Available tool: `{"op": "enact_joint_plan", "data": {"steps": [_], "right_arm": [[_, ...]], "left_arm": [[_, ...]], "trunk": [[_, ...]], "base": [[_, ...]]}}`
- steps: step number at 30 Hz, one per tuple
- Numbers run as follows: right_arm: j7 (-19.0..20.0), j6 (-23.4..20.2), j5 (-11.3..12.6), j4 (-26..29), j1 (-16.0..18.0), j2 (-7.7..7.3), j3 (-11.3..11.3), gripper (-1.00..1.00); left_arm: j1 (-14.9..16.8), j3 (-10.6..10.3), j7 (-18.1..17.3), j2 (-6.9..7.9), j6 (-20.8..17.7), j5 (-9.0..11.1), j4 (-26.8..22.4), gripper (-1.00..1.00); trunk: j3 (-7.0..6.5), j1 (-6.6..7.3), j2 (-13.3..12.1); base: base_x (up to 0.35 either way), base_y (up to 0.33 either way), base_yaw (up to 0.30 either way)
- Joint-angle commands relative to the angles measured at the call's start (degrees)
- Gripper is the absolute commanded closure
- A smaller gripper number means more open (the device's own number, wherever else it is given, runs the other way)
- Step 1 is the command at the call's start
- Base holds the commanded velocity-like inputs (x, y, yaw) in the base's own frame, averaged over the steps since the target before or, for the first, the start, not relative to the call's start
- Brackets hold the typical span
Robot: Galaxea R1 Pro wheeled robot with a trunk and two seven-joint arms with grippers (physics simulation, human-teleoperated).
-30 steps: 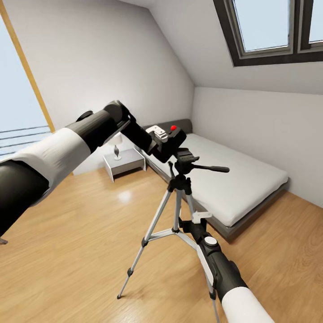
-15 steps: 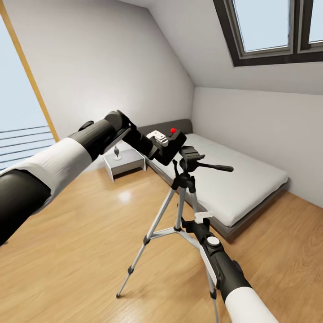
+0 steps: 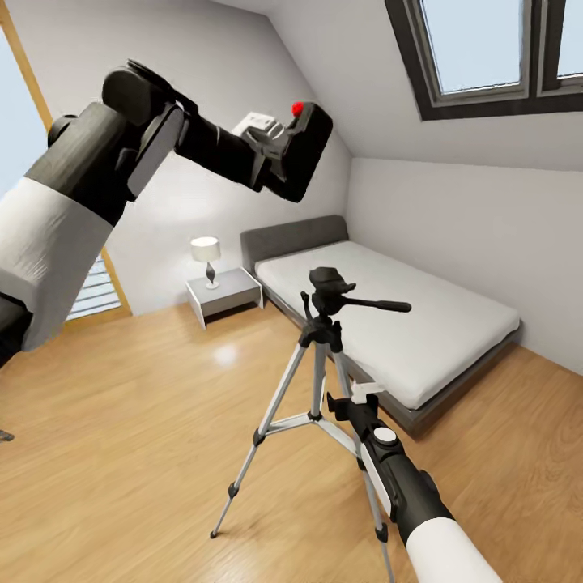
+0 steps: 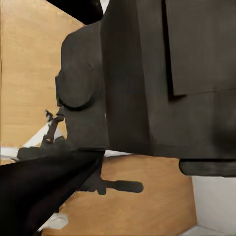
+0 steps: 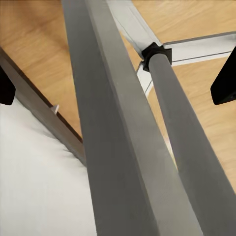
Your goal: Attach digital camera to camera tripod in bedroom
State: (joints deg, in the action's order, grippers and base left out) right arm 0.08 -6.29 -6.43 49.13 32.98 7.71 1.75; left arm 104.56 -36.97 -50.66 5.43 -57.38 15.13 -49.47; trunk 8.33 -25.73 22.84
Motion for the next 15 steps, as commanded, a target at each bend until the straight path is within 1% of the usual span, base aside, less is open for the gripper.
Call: {"op": "enact_joint_plan", "data": {"steps": [1,3,7,8,10,12,13,14,15], "right_arm": [[0.01,-0.39,-0.60,0.10,0.04,0.02,0.00,-1.00],[0.01,-0.39,-0.65,0.01,0.05,0.02,0.16,-1.00],[0.01,-0.39,-0.83,-0.33,0.05,0.02,1.20,-1.00],[-0.01,-0.39,-0.87,-0.78,0.03,0.02,1.50,-1.00],[0.00,-0.39,-0.92,-0.99,0.02,0.05,1.60,-1.00],[0.01,-0.39,-0.94,-1.08,0.05,0.05,1.63,-1.00],[0.01,-0.39,-0.94,-1.09,0.05,0.05,1.64,-1.00],[0.01,-0.39,-0.95,-1.11,0.06,0.04,1.65,-1.00],[0.01,-0.39,-0.95,-1.09,0.05,0.03,1.63,-1.00]], "left_arm": [[-1.01,-0.15,-0.05,0.06,-0.44,0.44,0.27,1.00],[1.81,-0.08,-0.05,-0.23,-0.50,0.45,1.69,1.00],[10.40,-0.04,-0.22,-2.22,-0.59,0.51,6.17,1.00],[16.24,-0.03,-0.85,-2.95,-0.67,0.51,8.93,1.00],[19.22,-0.09,-2.90,-3.17,-0.70,0.44,10.35,1.00],[20.50,-0.56,-4.94,-3.27,-0.71,0.37,10.85,1.00],[20.68,-1.02,-5.30,-3.30,-0.71,0.34,10.89,1.00],[20.93,-2.84,-5.93,-3.40,-0.71,0.31,10.95,1.00],[21.10,-6.05,-6.59,-3.58,-0.71,0.29,10.81,1.00]], "trunk": [[0.15,-0.06,0.08],[0.15,-0.06,0.08],[0.15,-0.06,0.08],[0.15,-0.06,0.08],[0.15,-0.06,0.08],[0.15,-0.06,0.08],[0.15,-0.06,0.08],[0.15,-0.06,0.08],[0.15,-0.06,0.08]], "base": [[0.000,0.000,0.000],[0.000,0.000,0.000],[0.000,0.000,0.000],[0.000,0.000,0.000],[0.000,0.000,0.000],[0.000,0.000,0.000],[0.000,0.000,0.000],[0.000,0.000,0.000],[0.000,0.000,0.000]]}}
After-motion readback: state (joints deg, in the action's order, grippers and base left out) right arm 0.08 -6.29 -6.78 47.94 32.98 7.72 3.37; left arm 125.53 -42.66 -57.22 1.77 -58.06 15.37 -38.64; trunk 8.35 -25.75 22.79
